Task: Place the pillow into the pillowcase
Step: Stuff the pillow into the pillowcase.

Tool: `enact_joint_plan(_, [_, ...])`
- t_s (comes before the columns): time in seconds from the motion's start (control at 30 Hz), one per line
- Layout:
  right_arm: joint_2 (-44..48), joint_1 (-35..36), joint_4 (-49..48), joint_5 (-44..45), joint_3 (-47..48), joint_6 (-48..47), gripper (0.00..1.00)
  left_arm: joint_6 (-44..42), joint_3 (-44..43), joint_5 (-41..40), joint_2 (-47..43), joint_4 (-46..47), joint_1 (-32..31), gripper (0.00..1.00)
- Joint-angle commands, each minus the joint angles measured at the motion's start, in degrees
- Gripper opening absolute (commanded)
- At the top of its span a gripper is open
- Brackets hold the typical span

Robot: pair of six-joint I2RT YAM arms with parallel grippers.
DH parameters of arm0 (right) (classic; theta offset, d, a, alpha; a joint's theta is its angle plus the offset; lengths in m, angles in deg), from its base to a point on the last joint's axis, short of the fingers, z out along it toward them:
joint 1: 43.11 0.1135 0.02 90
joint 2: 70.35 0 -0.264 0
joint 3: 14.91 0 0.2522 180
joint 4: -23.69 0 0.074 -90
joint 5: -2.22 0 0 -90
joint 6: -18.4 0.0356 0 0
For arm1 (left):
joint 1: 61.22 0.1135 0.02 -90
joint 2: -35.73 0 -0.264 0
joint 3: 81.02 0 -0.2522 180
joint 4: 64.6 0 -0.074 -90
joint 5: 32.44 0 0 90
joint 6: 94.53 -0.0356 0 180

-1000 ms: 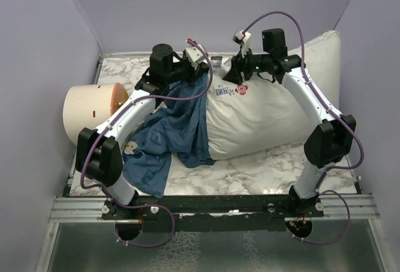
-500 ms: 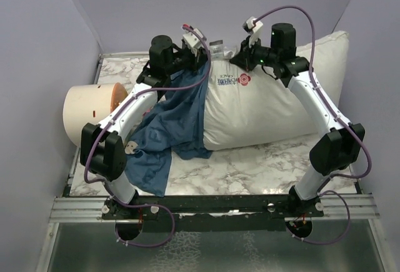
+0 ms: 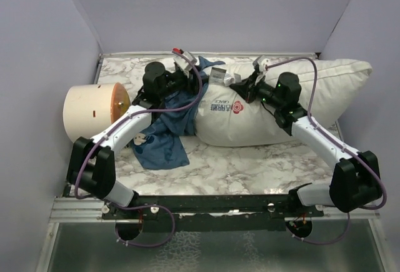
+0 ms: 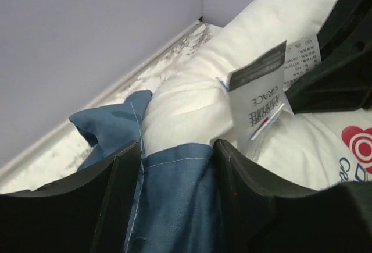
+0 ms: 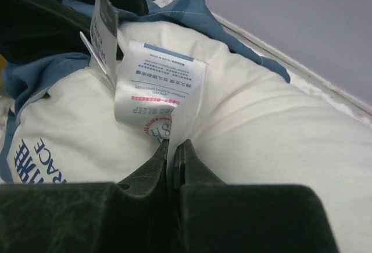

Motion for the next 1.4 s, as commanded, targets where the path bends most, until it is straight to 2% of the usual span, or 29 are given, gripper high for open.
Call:
enact_joint_plan(0.0, [1.58,1.33,-9.09,-2.07,-9.50,4.37,0.01,3.62,2.66,-8.40,-8.71,-3.76,0.96,0.63])
enact_joint_plan(0.17, [3.84,1.67,-10.50,-3.56,-13.32,5.57,0.01,8.31,-0.26,-16.40,-18.23,-21.11,1.48,0.96])
enact_joint_plan(0.27, [5.46,1.80,-10.72,-4.12,-15.02,6.06,0.01,11.99,-2.11,-16.91,-22.70,-28.79,2.69,0.99])
enact_joint_plan(0.37, [6.65,1.89,-10.84,-4.64,-16.88,6.14,0.01,15.91,-6.72,-12.87,-22.39,-37.12,3.18,0.96])
enact_joint_plan(0.47, [7.61,1.89,-11.24,-5.14,-18.65,6.71,0.01,21.08,-11.79,-9.93,-19.45,-43.08,3.18,0.89])
enact_joint_plan(0.67, [9.35,1.97,-12.63,-5.54,-21.95,7.92,0.01,24.36,-19.04,-10.95,-11.74,-47.83,3.11,0.78])
enact_joint_plan(0.83, [10.40,1.96,-13.18,-5.89,-23.95,8.36,0.01,21.68,-23.18,-11.61,-3.81,-49.42,2.85,0.79])
enact_joint_plan(1.03, [10.54,1.97,-13.20,-5.74,-25.00,8.40,0.01,19.59,-25.86,-4.78,2.12,-48.11,1.79,0.81])
enact_joint_plan(1.2, [10.54,1.97,-12.86,-5.24,-24.99,8.06,0.01,20.12,-27.28,-1.17,4.80,-48.84,1.28,0.78])
enact_joint_plan(1.23, [10.45,1.98,-12.84,-5.13,-24.90,7.96,0.01,20.35,-27.09,-0.44,4.84,-48.39,1.17,0.76])
enact_joint_plan(1.33, [9.90,1.98,-12.73,-5.33,-24.60,7.95,0.01,21.51,-26.26,1.80,4.93,-46.52,0.99,0.55])
enact_joint_plan(1.37, [9.76,1.98,-12.69,-5.34,-24.53,7.99,0.01,21.72,-26.16,2.53,5.02,-46.04,0.96,0.52])
